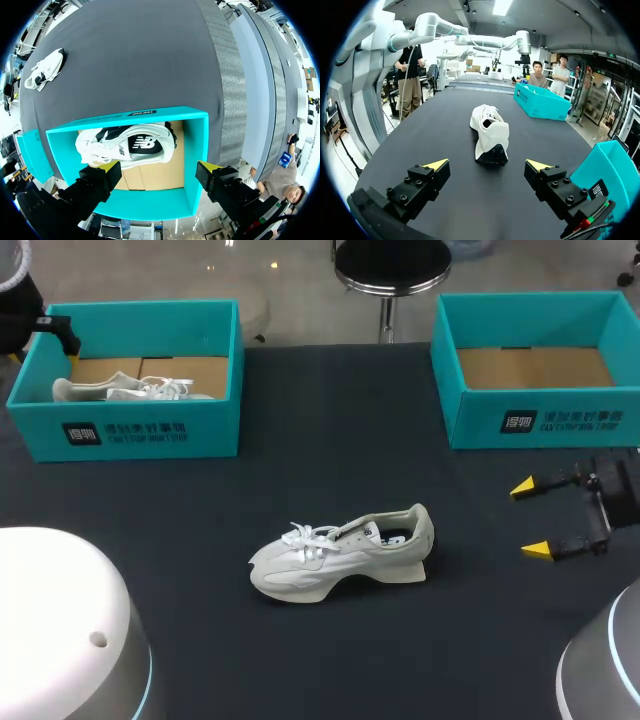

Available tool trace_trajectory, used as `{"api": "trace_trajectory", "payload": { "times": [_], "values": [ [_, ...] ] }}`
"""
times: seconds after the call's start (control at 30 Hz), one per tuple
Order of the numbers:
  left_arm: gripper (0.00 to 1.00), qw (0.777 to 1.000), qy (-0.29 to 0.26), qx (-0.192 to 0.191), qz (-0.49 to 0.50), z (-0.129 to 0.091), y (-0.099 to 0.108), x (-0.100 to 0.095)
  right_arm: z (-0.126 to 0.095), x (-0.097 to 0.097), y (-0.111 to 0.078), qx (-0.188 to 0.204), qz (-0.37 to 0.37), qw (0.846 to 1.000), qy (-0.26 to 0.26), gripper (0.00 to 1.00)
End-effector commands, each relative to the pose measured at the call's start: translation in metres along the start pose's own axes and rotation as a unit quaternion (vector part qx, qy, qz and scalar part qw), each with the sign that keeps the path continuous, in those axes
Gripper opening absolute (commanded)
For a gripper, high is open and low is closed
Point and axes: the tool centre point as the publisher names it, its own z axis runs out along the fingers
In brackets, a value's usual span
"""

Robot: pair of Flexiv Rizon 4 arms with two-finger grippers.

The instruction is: Take the shoe out of the shoebox, open the shoe tongue, remove and reinsert the insole, then place the shoe into the shoebox

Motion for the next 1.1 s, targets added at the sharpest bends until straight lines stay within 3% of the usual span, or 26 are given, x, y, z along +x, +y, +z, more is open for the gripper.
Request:
{"api": "trace_trajectory", "payload": {
  "times": [0.03, 0.47, 1.1],
  "values": [
    [1.0, 1.0, 0.001, -0.001, 0.0, 0.0, -0.001, 0.0, 0.011, 0.0, -0.007, -0.003, 0.002, 1.0, 0.001, 1.0],
    [1.0, 1.0, 0.001, -0.001, 0.0, 0.0, -0.001, 0.0, 0.048, 0.003, -0.009, -0.003, 0.012, 1.0, 0.024, 1.0],
    [1.0, 1.0, 0.001, -0.001, 0.0, 0.0, -0.001, 0.0, 0.059, 0.004, -0.021, -0.008, 0.02, 1.0, 0.005, 1.0]
  ]
}}
